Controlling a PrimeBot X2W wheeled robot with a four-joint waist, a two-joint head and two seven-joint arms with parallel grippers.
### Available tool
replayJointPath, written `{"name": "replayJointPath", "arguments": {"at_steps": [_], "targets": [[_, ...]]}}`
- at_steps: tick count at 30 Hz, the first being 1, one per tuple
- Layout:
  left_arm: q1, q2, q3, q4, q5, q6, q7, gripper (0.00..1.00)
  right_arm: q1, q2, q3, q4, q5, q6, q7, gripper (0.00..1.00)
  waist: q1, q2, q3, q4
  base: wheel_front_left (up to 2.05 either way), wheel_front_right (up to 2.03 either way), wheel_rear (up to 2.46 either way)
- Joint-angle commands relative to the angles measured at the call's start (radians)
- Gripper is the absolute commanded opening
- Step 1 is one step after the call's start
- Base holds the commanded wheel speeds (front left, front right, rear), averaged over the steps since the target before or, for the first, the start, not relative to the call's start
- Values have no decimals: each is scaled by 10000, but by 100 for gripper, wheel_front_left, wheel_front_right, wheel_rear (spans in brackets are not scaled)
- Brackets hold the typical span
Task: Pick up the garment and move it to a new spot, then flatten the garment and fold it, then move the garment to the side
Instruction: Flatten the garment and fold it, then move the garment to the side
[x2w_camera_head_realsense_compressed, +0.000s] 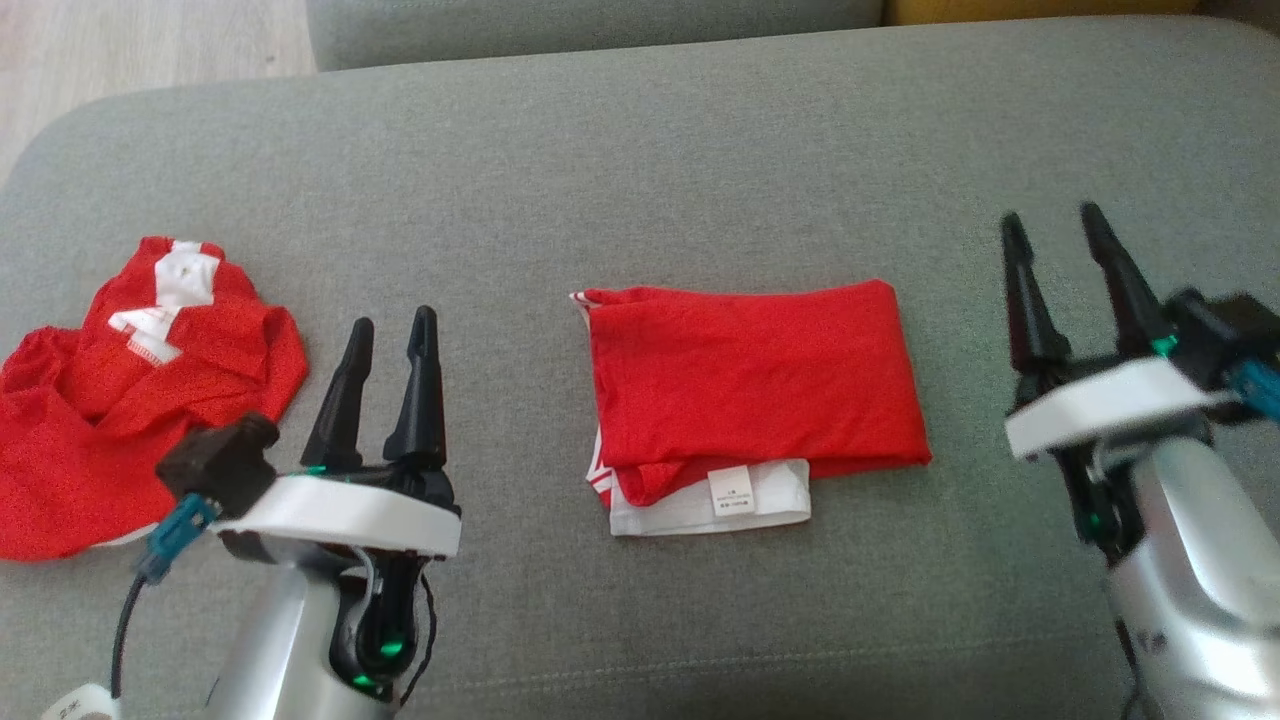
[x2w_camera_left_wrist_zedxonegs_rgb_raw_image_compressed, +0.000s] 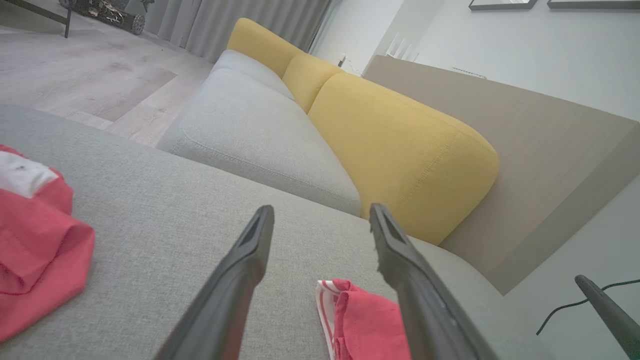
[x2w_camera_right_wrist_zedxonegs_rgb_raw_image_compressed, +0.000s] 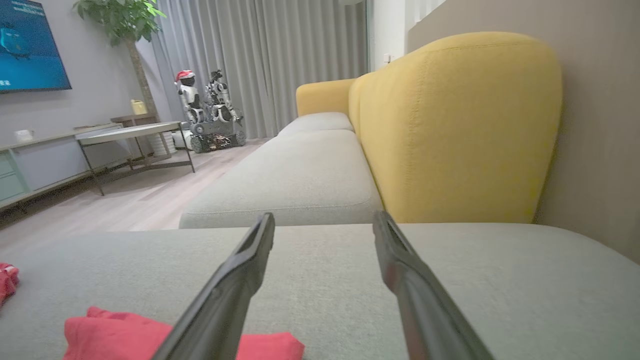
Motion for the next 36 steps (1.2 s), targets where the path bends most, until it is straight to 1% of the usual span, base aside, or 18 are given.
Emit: {"name": "replayJointPath", "arguments": {"at_steps": [1,2,5,8,11,18,27,36], "targets": [[-180,72,330,-473,142,80,-122,100,356,135,-305,-819,-510,65,-117,100,0,0,-19,-23,0,0,0],[-180,72,330,-473,142,80,-122,100,356,135,-305,-819,-510,65,-117,100,0,0,-19,-23,0,0,0],[-14,72,426,-605,397,131,-122,100,1018,378,-697,-1536,-1243,65,-117,100,0,0,-41,-52,0,0,0],[157,72,476,-766,857,20,-122,100,1553,749,-1000,-1970,-1544,65,-117,100,0,0,-79,-75,0,0,0],[359,72,618,-836,977,-7,-122,100,1957,879,-1079,-2240,-2020,65,-118,100,0,0,-136,-90,0,0,0],[598,72,753,-892,1189,-32,-122,100,2325,1208,-1256,-2401,-2162,65,-118,100,0,0,-229,-108,0,0,0],[605,72,723,-873,1189,-19,-122,100,2349,1282,-1309,-2287,-2167,65,-118,100,0,0,-199,-29,0,0,0],[401,72,573,-830,1178,-56,-122,100,1829,1462,-1049,-1099,-1836,65,145,100,0,0,315,180,0,0,0]]}}
